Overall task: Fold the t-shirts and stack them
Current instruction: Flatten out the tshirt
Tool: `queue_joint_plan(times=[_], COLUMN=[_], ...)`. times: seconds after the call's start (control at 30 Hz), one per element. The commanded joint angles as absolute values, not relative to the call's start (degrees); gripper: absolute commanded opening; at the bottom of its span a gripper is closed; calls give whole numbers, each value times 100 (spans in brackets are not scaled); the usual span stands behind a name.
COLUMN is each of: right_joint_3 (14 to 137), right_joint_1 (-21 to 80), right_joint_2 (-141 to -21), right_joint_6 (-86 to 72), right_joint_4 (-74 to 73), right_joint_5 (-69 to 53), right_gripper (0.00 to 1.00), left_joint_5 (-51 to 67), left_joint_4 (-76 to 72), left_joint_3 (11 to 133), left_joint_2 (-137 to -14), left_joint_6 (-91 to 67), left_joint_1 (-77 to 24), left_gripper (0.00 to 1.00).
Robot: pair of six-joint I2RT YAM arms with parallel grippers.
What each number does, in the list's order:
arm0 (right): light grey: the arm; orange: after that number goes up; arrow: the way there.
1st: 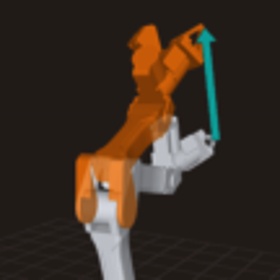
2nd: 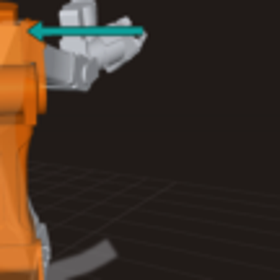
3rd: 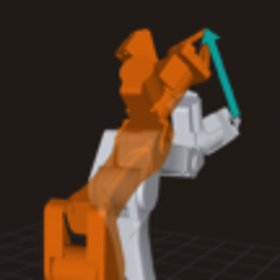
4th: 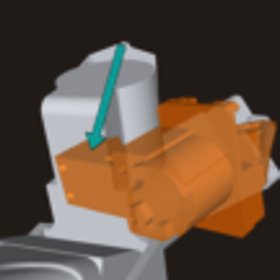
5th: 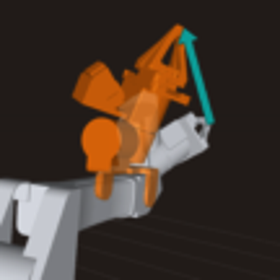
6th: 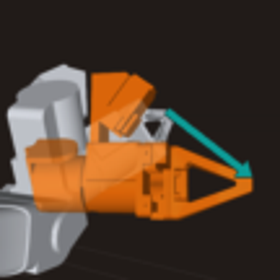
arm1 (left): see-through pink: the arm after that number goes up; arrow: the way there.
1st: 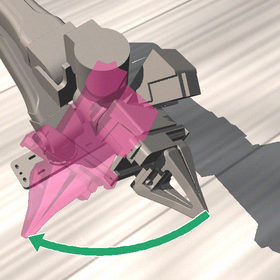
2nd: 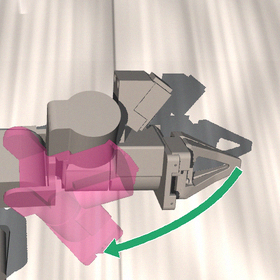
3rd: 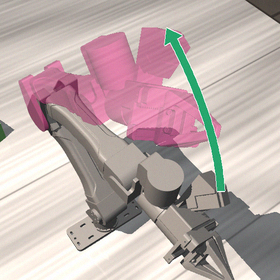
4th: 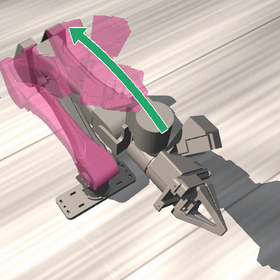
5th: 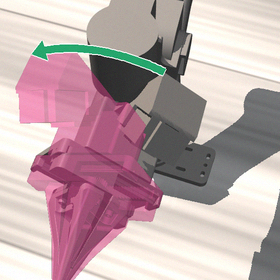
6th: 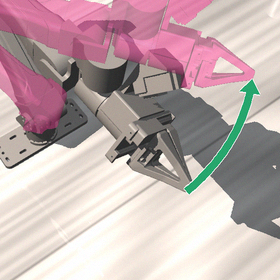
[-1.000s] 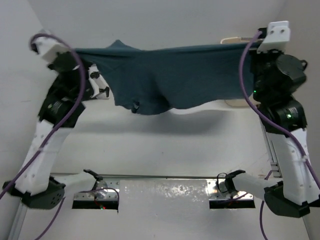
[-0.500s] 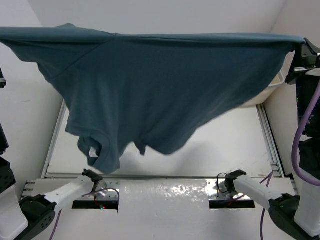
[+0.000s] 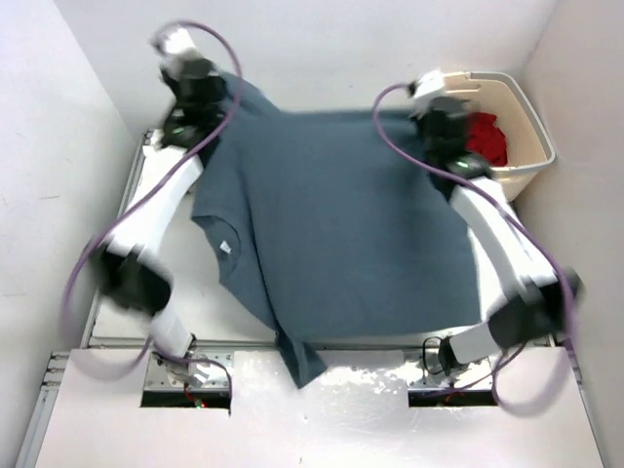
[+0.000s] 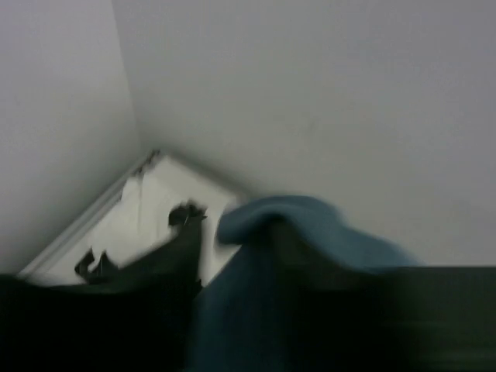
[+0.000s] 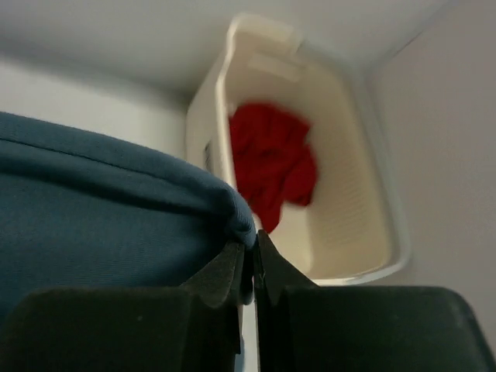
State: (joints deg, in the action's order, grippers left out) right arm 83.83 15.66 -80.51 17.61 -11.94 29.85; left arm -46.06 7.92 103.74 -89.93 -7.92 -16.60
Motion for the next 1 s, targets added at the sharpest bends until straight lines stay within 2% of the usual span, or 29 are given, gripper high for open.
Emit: queue_joint_plan(times=[0.0, 0.03, 0.07, 0.1, 0.17, 0.2, 0.27, 0.3, 0.47, 0.57, 0.67, 0.77, 0.97], right_joint_3=[7877, 7858, 7875, 8066, 8305, 8445, 8525, 8517, 8061, 7525, 6559, 5567, 5081], right_joint_1=[1301, 1283, 1266, 1266, 1266, 1266, 1274, 1283, 1423, 1616, 1923, 2065, 2074], right_joint_2=[-9030, -9279, -9525, -9771, -10280, -10379, -10485, -10468, -10064, -9739, -9326, -9053, -9474], right_joint_6=[933, 888, 835, 783, 686, 633, 511, 466, 89, -463, -1097, -1492, -1670], right_joint_4=[-942, -949, -958, -1176, -1405, -1580, -1687, -1809, -1968, -2284, -2111, -1759, -1539], right_joint_5=[2822, 2699, 2611, 2445, 2225, 1963, 1759, 1584, 941, 555, 449, 55, -70], right_gripper=[7, 10, 38, 45, 57, 69, 83, 99, 99, 99, 99, 99, 99], left_joint_5=[-4071, -3948, -3798, -3675, -3393, -3332, -3094, -3076, -2462, -2110, -2189, -2005, -1346], left_joint_4=[1178, 1221, 1605, 1835, 2483, 2609, 2654, 2593, 2382, 2810, 3338, 3131, 2260], left_joint_3=[10106, 10264, 10535, 11173, 11757, 12047, 11910, 11465, 9767, 8949, 8220, 6852, 5916], left_joint_2=[-10268, -10588, -10930, -11560, -12030, -12250, -12191, -11938, -10970, -10583, -10214, -9582, -9789], left_joint_6=[-1329, -1327, -1327, -1353, -1362, -1397, -1415, -1476, -2012, -2416, -3031, -3330, -3673], left_joint_1=[-1187, -1187, -1178, -1178, -1186, -1195, -1204, -1195, -1204, -1213, -1213, -1204, -1195], left_gripper=[60, 92, 100, 100, 100, 100, 100, 100, 100, 100, 100, 100, 100])
